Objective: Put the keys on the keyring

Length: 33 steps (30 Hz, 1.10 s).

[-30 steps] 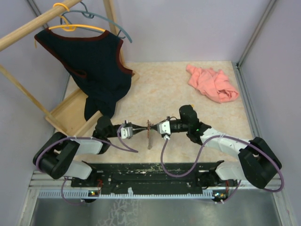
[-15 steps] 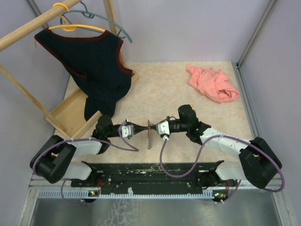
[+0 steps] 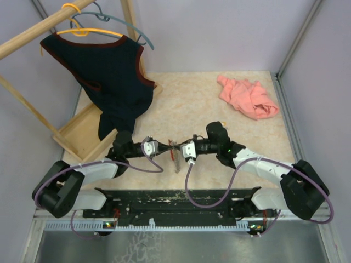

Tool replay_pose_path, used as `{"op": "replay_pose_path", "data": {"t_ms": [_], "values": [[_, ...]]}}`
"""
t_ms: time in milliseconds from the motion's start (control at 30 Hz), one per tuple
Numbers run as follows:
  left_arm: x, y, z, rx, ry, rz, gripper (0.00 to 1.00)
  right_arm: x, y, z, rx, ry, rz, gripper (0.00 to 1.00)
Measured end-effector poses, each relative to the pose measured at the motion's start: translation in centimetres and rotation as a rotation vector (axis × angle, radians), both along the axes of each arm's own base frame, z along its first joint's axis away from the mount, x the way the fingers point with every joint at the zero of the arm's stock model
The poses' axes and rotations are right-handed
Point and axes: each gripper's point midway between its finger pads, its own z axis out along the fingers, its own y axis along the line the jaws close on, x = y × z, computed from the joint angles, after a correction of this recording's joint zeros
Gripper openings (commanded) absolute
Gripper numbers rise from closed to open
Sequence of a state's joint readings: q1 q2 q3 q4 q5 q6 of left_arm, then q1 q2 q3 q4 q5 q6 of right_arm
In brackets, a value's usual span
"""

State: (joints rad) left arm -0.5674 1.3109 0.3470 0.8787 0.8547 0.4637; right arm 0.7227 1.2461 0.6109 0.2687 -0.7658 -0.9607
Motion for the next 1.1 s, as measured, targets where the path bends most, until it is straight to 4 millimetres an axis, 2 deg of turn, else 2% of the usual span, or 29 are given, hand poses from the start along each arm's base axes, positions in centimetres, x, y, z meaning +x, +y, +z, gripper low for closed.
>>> {"op": "replay_pose_path", "data": {"t_ms": [700, 1100], "values": [[1.2, 0.3, 0.3, -0.031, 0.187, 0.125, 0.00, 0.8, -0.6, 0.5, -0.013, -0.082, -0.056, 0.00], [1.5, 0.4, 0.8, -0.052, 0.189, 0.140, 0.00, 0.6, -0.7, 0.1, -0.021, -0.038, -0.066, 0.00]]}}
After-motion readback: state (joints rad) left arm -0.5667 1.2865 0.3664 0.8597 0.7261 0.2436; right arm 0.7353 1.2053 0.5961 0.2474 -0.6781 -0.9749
